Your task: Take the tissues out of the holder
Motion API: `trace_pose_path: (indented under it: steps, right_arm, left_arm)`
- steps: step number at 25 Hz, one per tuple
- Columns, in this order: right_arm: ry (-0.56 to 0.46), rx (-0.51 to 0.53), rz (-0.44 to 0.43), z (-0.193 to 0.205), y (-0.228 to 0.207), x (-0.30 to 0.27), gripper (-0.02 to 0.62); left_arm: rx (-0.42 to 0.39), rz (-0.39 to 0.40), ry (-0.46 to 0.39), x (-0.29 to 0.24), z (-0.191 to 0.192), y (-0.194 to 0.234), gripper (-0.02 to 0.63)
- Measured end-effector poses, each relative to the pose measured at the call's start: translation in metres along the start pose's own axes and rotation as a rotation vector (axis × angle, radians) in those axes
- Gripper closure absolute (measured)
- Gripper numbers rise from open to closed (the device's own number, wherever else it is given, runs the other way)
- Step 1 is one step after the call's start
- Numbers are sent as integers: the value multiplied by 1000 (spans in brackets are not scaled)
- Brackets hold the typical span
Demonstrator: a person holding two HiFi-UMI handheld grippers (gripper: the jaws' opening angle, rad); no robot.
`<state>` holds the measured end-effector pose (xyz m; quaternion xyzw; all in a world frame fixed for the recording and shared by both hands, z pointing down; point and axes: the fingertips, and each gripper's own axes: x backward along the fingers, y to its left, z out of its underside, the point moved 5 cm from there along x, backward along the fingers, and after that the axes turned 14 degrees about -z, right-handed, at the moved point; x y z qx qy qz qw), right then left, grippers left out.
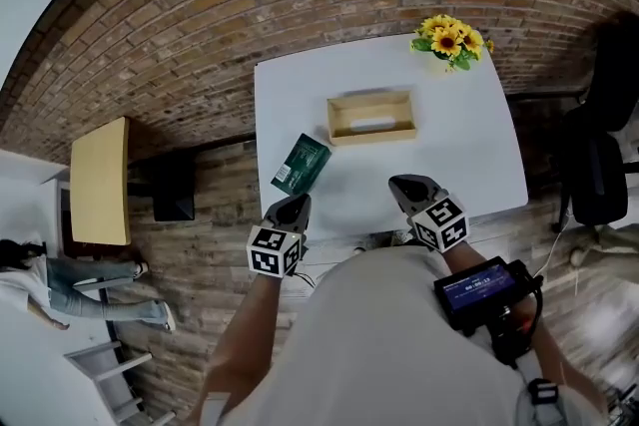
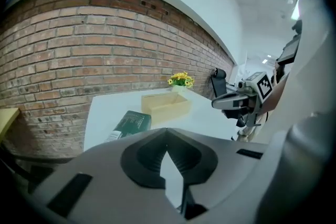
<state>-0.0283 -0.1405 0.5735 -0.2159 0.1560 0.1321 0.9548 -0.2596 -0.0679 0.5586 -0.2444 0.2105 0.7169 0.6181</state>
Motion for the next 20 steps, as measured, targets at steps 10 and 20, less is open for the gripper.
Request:
trace_pose_path:
  steps: [10, 20]
  right_arm:
    - [-4, -4, 34, 3, 8, 8, 591]
    - [-15, -2, 39, 2, 4, 10, 591]
  left_arm:
    - [18, 62, -6, 4, 9, -14, 598]
    - [-3, 72, -4, -6, 4, -16, 598]
